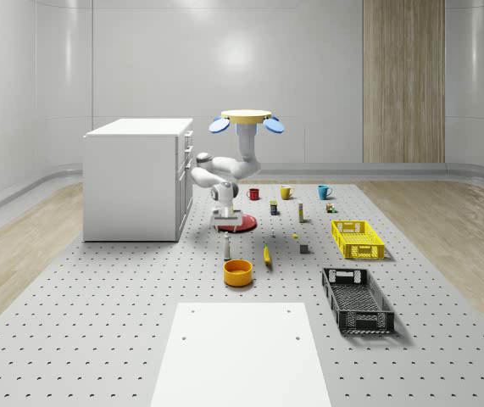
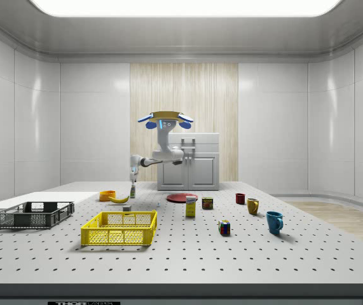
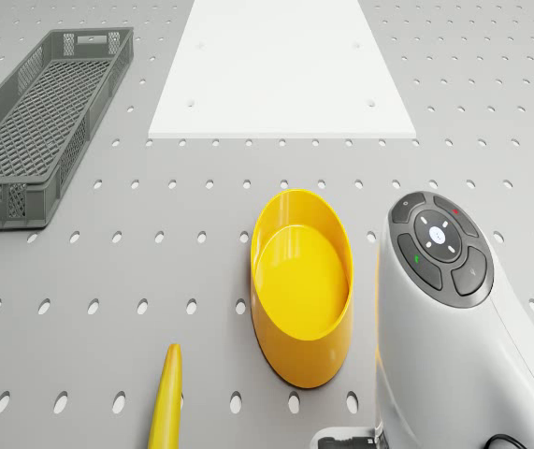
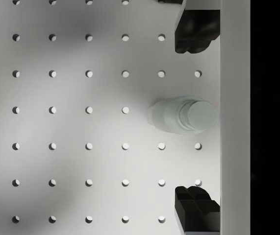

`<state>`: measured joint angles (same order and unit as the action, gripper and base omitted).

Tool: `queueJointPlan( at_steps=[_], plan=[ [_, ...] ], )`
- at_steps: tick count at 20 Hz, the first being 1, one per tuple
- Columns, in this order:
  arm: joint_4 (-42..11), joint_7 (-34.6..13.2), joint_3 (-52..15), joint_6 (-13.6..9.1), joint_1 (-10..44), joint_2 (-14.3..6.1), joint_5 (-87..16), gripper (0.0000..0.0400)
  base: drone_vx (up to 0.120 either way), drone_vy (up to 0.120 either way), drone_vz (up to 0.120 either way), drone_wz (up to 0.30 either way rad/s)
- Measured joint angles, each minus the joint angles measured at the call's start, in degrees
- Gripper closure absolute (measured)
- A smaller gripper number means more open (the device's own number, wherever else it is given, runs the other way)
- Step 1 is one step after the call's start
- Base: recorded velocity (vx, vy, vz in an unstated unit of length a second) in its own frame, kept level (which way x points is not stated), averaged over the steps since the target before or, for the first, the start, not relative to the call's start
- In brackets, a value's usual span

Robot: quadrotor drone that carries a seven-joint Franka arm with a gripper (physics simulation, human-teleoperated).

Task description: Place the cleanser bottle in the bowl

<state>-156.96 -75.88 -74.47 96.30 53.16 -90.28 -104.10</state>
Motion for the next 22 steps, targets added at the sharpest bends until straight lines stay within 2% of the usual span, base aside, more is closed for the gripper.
queueJointPlan(
  at_steps=[22],
  plan=[
    [1.88, -0.81, 3.72, 2.23, 2.23, -0.29, -3.10, 0.0000, 0.000, 0.000, 0.000, 0.000]
  ],
)
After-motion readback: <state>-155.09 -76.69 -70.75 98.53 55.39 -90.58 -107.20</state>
